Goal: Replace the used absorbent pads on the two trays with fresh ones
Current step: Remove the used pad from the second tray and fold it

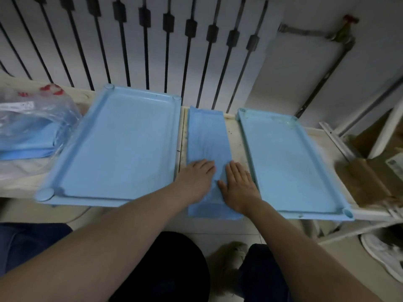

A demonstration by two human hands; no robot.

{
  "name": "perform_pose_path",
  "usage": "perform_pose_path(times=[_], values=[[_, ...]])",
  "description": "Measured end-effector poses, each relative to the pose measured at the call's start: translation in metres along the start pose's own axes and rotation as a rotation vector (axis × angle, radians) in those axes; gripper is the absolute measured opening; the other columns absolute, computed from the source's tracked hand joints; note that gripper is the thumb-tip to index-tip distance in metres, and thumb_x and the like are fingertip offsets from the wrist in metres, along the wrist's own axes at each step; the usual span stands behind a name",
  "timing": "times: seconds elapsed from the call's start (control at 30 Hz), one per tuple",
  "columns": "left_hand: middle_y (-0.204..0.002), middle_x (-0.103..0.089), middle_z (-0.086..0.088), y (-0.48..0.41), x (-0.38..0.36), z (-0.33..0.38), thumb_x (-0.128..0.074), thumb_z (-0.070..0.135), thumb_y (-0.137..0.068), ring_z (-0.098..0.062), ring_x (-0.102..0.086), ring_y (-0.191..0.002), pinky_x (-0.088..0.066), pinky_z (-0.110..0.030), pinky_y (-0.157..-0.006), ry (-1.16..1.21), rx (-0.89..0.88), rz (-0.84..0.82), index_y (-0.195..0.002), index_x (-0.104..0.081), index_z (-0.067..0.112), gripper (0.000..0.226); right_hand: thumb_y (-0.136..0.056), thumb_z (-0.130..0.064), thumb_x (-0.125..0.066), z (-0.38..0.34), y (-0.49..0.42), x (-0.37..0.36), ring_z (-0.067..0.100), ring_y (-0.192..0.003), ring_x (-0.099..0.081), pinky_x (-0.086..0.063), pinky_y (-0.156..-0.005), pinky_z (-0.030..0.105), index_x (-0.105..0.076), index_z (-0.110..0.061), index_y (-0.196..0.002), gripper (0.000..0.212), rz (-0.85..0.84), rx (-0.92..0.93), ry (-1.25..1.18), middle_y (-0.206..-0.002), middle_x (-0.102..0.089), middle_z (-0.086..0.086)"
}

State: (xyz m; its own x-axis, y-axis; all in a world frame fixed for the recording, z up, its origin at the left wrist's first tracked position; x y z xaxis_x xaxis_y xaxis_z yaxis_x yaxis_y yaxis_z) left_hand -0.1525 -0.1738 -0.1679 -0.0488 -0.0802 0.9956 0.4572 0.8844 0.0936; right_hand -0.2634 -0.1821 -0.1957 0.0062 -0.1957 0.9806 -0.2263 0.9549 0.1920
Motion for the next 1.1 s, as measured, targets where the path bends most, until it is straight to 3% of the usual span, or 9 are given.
perform_pose_path(times=[0.17, 0.3, 0.4, 0.5, 0.63, 0.7, 0.73, 0.83, 1.1], values=[[-0.161, 0.001, -0.005, 0.028, -0.022, 0.017, -0.035, 0.052, -0.097, -0.019, 0.003, -0.148, -0.005, -0.035, -0.121, 0.173, -0.022, -0.062, -0.152, -0.005, 0.010, 0.075, -0.081, -0.071, 0.008, -0.015, 0.036, 0.000, 0.018, -0.149, -0.006, -0.004, -0.121, 0.030, -0.015, -0.013, -0.152, 0.094, 0.054, 0.274, -0.075, -0.161, -0.004, 0.001], [-0.160, 0.009, -0.010, 0.049, -0.024, 0.022, -0.061, 0.048, -0.086, -0.024, 0.006, -0.148, -0.002, -0.036, -0.121, 0.017, -0.034, -0.064, -0.151, 0.002, 0.006, 0.100, -0.088, -0.063, -0.044, -0.010, 0.059, 0.000, 0.012, -0.148, 0.003, 0.001, -0.119, 0.026, -0.004, -0.017, -0.153, 0.089, -0.018, 0.269, -0.106, -0.161, 0.004, -0.004], [-0.159, 0.012, -0.012, 0.055, -0.021, 0.026, -0.046, 0.016, -0.097, -0.026, 0.007, -0.147, -0.004, -0.036, -0.121, -0.023, 0.023, -0.027, -0.151, 0.007, 0.005, 0.076, -0.084, -0.045, -0.065, -0.010, 0.065, -0.001, 0.016, -0.148, 0.005, 0.002, -0.119, 0.026, 0.005, -0.015, -0.153, 0.102, -0.019, 0.270, 0.036, -0.160, 0.011, -0.001], [-0.159, 0.009, -0.013, 0.059, -0.019, 0.030, -0.023, 0.005, -0.100, -0.027, 0.005, -0.148, -0.003, -0.035, -0.121, -0.010, 0.069, 0.044, -0.151, 0.005, 0.003, 0.058, -0.090, -0.013, -0.057, -0.013, 0.071, 0.003, 0.016, -0.148, 0.001, -0.001, -0.117, 0.023, 0.000, -0.015, -0.153, 0.086, 0.064, 0.229, 0.030, -0.161, 0.006, -0.001], [-0.152, -0.028, -0.018, 0.065, -0.008, 0.022, -0.036, -0.001, -0.092, -0.033, -0.030, -0.140, -0.023, -0.037, -0.115, 0.088, 0.075, 0.127, -0.144, -0.032, 0.001, 0.051, -0.091, -0.005, -0.046, -0.006, 0.070, 0.024, 0.020, -0.137, -0.038, -0.033, -0.110, 0.030, -0.043, -0.016, -0.142, 0.052, 0.159, 0.113, -0.162, -0.151, -0.038, 0.002], [-0.110, -0.064, -0.018, 0.066, 0.008, 0.016, -0.047, -0.006, -0.075, -0.035, -0.063, -0.103, -0.039, -0.038, -0.101, 0.093, 0.044, 0.280, -0.109, -0.063, 0.003, 0.038, -0.091, -0.008, -0.047, 0.005, 0.066, 0.033, 0.027, -0.114, -0.058, -0.047, -0.094, 0.035, -0.060, -0.016, -0.123, 0.035, 0.201, 0.040, -0.280, -0.126, -0.062, 0.006], [-0.093, -0.067, -0.012, 0.066, 0.013, 0.011, -0.049, -0.005, -0.071, -0.031, -0.066, -0.088, -0.038, -0.036, -0.102, 0.077, 0.053, 0.303, -0.098, -0.065, 0.007, 0.033, -0.092, -0.010, -0.047, 0.009, 0.065, 0.036, 0.029, -0.103, -0.062, -0.049, -0.085, 0.034, -0.064, -0.016, -0.115, 0.029, 0.220, 0.011, -0.316, -0.113, -0.067, 0.008], [-0.089, -0.067, -0.003, 0.067, 0.014, -0.012, -0.052, 0.007, -0.083, -0.024, -0.062, -0.091, -0.013, -0.032, -0.116, 0.117, 0.202, 0.258, -0.101, -0.061, 0.015, 0.022, -0.096, -0.017, -0.045, 0.014, 0.060, 0.044, 0.032, -0.084, -0.059, -0.038, -0.064, 0.029, -0.061, -0.008, -0.098, 0.018, 0.257, -0.076, -0.333, -0.094, -0.067, 0.016], [-0.092, -0.065, -0.002, 0.062, 0.020, -0.029, -0.045, 0.019, -0.094, -0.022, -0.055, -0.105, -0.001, -0.036, -0.118, 0.047, 0.398, 0.244, -0.122, -0.046, 0.015, 0.029, -0.097, -0.030, -0.042, 0.022, 0.038, 0.026, 0.035, -0.098, -0.059, -0.043, -0.074, 0.034, -0.057, -0.005, -0.104, 0.031, 0.172, -0.388, -0.389, -0.106, -0.065, 0.017]])
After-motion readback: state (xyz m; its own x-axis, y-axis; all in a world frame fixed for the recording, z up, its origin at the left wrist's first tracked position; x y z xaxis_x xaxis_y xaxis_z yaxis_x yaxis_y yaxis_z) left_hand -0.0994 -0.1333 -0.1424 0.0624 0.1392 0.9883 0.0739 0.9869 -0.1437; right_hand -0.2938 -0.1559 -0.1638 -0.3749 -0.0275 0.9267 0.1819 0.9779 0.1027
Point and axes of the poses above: each hand's wrist, its own y-axis away from the middle knuckle, its own x-axis out of the back of the hand, z = x × y, the point moved 8 cm from there along -y, towards the middle knuckle
